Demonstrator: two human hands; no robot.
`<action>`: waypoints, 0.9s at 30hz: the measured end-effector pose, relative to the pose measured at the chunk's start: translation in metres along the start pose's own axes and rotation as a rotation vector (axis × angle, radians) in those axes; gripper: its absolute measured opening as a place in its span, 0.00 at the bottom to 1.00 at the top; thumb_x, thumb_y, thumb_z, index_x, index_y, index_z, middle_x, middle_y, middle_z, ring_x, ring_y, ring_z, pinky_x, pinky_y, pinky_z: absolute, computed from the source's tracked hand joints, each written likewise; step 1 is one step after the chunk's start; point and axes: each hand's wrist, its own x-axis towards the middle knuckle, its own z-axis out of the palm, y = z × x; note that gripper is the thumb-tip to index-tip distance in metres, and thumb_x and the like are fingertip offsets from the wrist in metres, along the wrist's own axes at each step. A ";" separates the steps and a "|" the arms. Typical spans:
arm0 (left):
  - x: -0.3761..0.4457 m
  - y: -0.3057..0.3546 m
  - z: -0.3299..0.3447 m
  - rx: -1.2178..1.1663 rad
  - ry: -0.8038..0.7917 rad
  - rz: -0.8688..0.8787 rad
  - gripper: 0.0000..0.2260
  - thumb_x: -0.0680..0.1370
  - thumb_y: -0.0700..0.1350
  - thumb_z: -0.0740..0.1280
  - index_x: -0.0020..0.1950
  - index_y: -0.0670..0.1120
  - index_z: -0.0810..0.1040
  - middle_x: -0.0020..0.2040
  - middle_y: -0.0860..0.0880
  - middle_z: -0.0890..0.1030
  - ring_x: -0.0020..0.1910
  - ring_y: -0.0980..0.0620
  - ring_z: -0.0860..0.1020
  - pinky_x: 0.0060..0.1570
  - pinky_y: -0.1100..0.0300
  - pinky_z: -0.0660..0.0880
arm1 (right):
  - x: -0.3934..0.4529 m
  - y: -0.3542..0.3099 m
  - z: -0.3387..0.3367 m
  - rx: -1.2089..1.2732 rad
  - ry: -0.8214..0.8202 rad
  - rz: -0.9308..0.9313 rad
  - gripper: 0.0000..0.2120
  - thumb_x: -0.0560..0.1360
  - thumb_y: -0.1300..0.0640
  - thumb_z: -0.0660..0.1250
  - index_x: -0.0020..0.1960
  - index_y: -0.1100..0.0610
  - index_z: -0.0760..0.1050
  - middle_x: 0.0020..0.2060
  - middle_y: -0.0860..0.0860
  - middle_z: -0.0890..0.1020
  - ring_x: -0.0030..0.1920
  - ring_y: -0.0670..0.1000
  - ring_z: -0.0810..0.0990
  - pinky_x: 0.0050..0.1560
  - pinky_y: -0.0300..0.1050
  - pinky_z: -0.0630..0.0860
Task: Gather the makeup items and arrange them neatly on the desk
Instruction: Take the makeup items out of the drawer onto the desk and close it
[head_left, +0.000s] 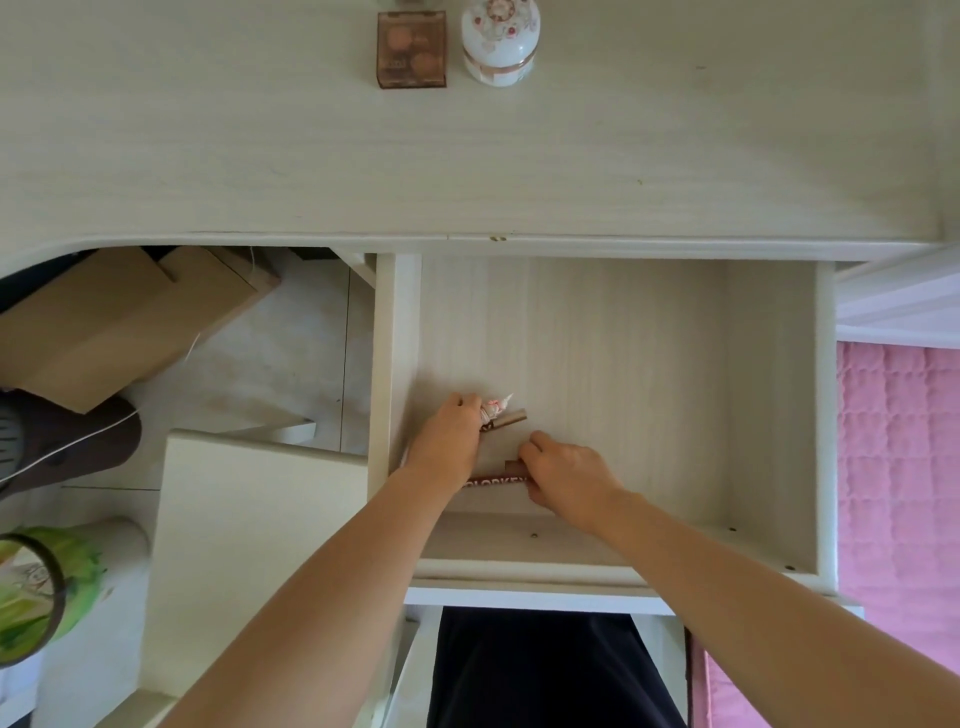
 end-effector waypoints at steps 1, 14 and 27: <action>-0.001 0.000 -0.002 -0.034 0.004 -0.021 0.09 0.78 0.36 0.63 0.58 0.41 0.70 0.52 0.42 0.75 0.45 0.42 0.76 0.38 0.52 0.70 | -0.004 0.003 -0.005 0.034 -0.024 0.023 0.11 0.77 0.56 0.60 0.57 0.59 0.69 0.52 0.54 0.76 0.48 0.59 0.80 0.42 0.48 0.74; -0.045 0.059 -0.049 -0.731 0.148 -0.309 0.07 0.74 0.46 0.70 0.49 0.45 0.78 0.40 0.49 0.79 0.37 0.50 0.76 0.39 0.58 0.73 | -0.083 0.038 -0.068 0.509 0.091 0.084 0.09 0.76 0.49 0.66 0.43 0.49 0.67 0.34 0.45 0.73 0.34 0.48 0.73 0.39 0.43 0.71; -0.105 0.157 -0.107 -1.245 0.270 -0.319 0.04 0.78 0.45 0.67 0.52 0.47 0.78 0.44 0.51 0.85 0.43 0.55 0.79 0.43 0.59 0.74 | -0.142 0.025 -0.160 0.998 0.407 0.208 0.07 0.78 0.57 0.62 0.42 0.57 0.72 0.32 0.51 0.82 0.29 0.43 0.75 0.35 0.37 0.72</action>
